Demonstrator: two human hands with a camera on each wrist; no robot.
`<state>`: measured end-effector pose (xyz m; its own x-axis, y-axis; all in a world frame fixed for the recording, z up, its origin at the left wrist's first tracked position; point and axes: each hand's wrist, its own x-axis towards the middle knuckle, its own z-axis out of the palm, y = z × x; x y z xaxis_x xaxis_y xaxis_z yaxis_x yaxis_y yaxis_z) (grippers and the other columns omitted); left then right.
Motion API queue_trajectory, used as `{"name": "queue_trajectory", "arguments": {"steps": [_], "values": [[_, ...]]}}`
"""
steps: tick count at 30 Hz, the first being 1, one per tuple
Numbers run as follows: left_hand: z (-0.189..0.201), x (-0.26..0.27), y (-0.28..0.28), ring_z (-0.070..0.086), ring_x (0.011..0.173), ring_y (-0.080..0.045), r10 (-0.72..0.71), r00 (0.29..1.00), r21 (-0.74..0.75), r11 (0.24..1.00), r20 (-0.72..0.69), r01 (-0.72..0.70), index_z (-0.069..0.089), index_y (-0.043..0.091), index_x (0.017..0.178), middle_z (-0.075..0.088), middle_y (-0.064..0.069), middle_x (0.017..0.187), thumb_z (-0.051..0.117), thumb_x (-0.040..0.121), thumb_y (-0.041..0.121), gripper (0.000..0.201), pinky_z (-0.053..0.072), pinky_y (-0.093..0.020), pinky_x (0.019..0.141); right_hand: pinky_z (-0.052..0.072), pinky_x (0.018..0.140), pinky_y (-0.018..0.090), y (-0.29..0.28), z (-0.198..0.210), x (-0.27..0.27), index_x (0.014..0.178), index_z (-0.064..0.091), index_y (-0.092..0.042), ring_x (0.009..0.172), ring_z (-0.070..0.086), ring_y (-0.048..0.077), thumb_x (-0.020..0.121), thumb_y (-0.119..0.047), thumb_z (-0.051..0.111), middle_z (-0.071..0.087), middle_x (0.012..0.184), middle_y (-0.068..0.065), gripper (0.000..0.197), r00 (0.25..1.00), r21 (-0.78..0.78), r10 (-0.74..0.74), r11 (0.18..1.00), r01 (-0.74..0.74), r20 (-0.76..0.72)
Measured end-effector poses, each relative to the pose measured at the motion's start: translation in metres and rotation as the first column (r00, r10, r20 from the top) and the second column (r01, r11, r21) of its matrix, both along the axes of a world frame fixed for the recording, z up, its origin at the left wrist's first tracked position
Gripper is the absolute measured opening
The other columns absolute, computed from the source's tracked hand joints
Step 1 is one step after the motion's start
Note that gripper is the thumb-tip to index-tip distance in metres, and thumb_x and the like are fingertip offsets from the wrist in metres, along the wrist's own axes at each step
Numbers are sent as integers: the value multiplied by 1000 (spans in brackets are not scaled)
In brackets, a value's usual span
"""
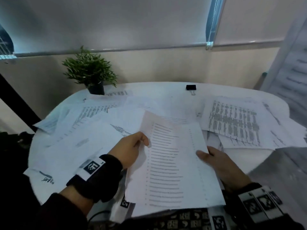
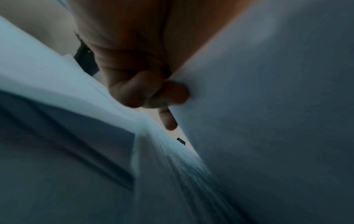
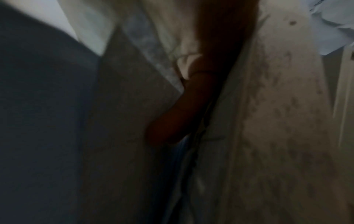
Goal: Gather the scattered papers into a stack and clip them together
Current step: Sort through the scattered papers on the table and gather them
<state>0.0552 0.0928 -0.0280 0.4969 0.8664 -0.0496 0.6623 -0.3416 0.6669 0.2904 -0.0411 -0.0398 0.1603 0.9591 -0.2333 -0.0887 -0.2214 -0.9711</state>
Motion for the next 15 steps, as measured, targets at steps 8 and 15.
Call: {"name": "queue_trajectory", "arguments": {"steps": [8,15], "values": [[20,-4,-10,58,72,-14,-4,1000,6,1000,25,4,49,31,108,59,3,100,48,97,27,11,42,-20,61,52,89,40,-11,8,-1,119,31,-49,107,60,14,88,9,53,58,120,-4,69,979,175,-130,979,102,158],[52,-69,-33,64,63,-3,32,996,111,993,86,-42,55,47,93,62,26,93,47,80,61,21,49,-22,59,52,63,20,3,69,108,87,54,-43,75,61,6,87,-12,60,61,99,3,31,805,362,-451,876,318,385]]}}
